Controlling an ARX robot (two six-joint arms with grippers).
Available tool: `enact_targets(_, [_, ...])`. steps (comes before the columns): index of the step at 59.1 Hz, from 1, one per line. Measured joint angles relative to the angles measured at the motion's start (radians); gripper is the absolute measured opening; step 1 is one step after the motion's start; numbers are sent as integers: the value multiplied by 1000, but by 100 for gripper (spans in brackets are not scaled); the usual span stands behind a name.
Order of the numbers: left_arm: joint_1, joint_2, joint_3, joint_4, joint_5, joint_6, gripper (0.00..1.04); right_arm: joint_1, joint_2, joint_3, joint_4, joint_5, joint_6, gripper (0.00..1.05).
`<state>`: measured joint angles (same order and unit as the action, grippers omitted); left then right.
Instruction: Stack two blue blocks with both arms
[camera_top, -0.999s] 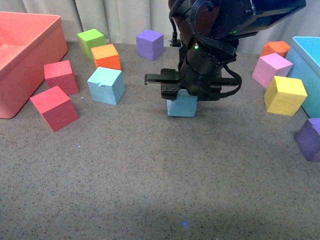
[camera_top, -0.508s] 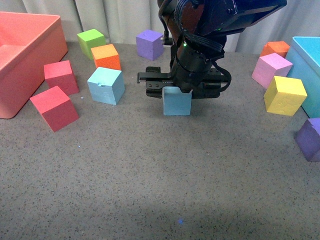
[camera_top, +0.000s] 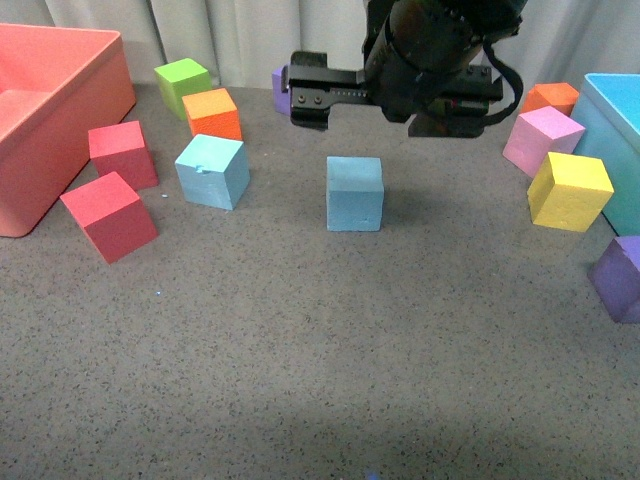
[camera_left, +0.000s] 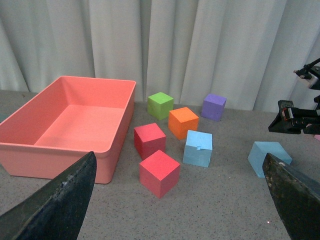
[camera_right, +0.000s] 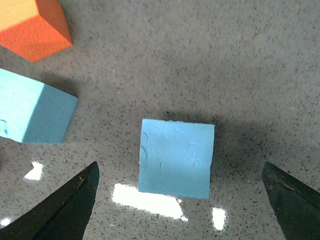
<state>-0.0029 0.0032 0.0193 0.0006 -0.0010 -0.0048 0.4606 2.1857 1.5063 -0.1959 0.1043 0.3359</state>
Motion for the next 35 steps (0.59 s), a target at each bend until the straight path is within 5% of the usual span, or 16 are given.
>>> enact_targets(7, [0,0,0,0,2,0,98,-5,-45,-216,481,249,-147,80])
enact_targets(17, [0,0,0,0,-2,0,98,-92,-190,-692,1270,249,-301,50])
enact_targets(23, [0,0,0,0,0,0,98,-163,-377,-882,1417,203,-322,27])
enact_targets(32, [0,0,0,0,1,0,98,-213,-507,-1049,1384,141,-332,2])
enact_targets(35, [0,0,0,0,0,0,98,-228,-558,-1096,1378,122,-336,1])
